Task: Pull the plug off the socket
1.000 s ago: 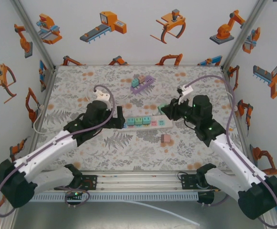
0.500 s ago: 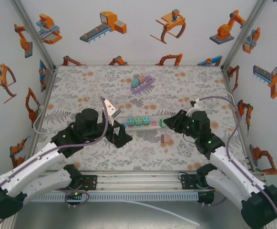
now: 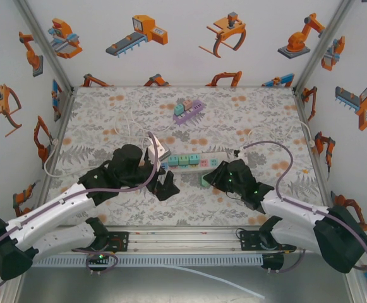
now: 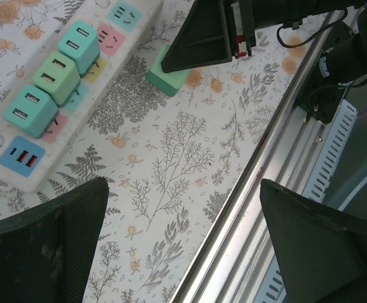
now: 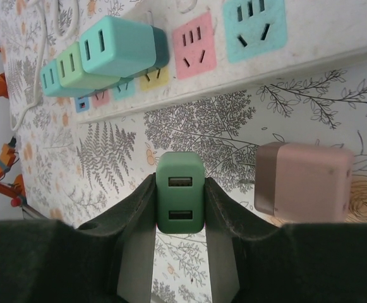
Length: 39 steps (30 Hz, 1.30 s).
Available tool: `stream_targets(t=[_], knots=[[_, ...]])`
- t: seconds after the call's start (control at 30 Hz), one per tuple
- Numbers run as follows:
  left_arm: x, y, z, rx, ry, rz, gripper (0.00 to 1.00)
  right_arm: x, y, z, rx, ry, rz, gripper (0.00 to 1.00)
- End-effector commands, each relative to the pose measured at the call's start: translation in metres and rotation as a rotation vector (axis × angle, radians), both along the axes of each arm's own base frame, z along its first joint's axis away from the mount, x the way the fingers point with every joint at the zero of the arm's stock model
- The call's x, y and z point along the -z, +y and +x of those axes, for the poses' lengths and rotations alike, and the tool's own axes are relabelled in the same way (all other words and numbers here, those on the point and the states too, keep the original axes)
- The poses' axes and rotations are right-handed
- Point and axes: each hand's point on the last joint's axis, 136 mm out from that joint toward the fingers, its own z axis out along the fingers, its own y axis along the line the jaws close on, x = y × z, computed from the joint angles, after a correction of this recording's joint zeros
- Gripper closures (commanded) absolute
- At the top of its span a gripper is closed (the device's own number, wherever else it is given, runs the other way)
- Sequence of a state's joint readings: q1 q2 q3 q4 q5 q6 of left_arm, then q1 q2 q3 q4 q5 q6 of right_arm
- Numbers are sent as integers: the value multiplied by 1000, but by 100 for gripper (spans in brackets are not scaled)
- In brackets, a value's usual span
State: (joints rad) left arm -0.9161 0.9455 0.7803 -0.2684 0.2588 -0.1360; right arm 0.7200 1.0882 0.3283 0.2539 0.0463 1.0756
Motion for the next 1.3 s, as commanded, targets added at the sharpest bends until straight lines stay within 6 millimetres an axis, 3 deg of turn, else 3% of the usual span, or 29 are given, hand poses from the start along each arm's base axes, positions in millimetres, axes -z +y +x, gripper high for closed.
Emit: stream_targets(t=[0.0,0.23,0.6,1.0,1.27], knots=[[-11,-3,-2,25,-36,-24,3,-9,5,13,69,-59,29,82],[-11,1,-1,7,-39,-19,3,7,12,13,73,-49,-29,77],[-5,1,2,-12,-34,-1,3,19,-1,6,96,-34,-102,57],[-2,-1,5,-19,-34,6,3,7,-16,3,125,-68,-139,52],[-2,0,7,-31,-37,10,3,-13,-26,3,140,-121,-157,52]])
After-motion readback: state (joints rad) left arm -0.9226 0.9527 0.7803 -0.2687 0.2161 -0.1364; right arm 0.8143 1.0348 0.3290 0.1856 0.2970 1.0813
